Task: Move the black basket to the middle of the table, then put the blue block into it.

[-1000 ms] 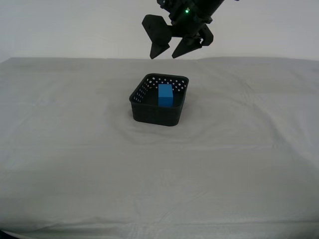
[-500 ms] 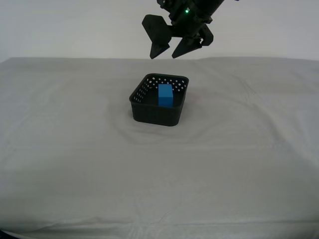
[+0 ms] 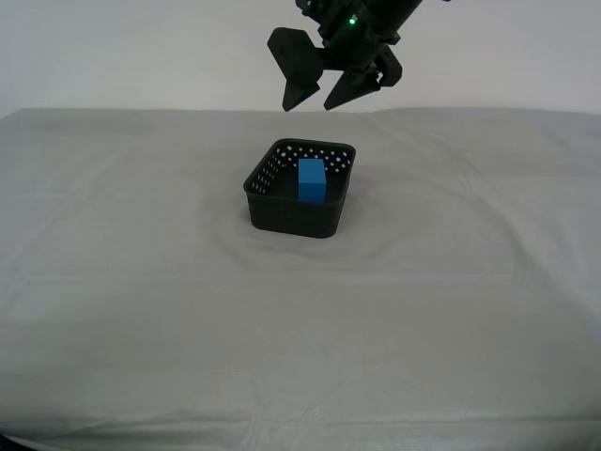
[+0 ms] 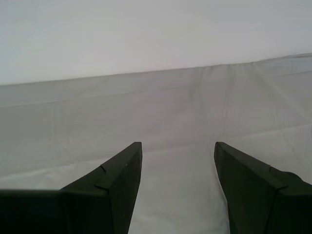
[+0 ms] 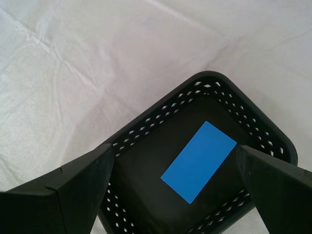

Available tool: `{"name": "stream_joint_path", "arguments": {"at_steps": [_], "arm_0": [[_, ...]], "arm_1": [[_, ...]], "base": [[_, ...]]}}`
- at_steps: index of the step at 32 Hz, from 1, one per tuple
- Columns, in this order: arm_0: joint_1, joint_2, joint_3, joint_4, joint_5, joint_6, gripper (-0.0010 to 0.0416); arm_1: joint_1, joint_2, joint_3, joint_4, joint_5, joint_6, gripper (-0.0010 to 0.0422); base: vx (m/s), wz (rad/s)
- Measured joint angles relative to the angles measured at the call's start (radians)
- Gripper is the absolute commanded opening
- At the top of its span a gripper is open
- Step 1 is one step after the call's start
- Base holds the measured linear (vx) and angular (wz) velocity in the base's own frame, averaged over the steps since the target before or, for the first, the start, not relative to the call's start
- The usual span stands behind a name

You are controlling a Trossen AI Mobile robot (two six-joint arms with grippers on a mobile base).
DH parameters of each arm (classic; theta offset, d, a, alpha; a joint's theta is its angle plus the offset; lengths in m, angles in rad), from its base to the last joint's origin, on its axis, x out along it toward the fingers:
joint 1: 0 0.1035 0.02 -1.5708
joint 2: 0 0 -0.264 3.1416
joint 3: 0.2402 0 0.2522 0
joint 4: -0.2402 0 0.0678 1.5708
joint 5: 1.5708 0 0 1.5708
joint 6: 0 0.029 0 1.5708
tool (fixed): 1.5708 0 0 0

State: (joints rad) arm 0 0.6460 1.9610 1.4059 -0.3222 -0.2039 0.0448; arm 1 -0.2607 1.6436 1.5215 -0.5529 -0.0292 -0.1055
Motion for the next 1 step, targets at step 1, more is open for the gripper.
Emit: {"name": "stream_joint_path", "arguments": {"at_steps": [1], "arm_0": [[0.000,0.000,0.000,0.000,0.000,0.000,0.0353]], "arm_1": [[0.000,0.000,0.000,0.000,0.000,0.000,0.0199]], "base": [[0.000,0.000]]}}
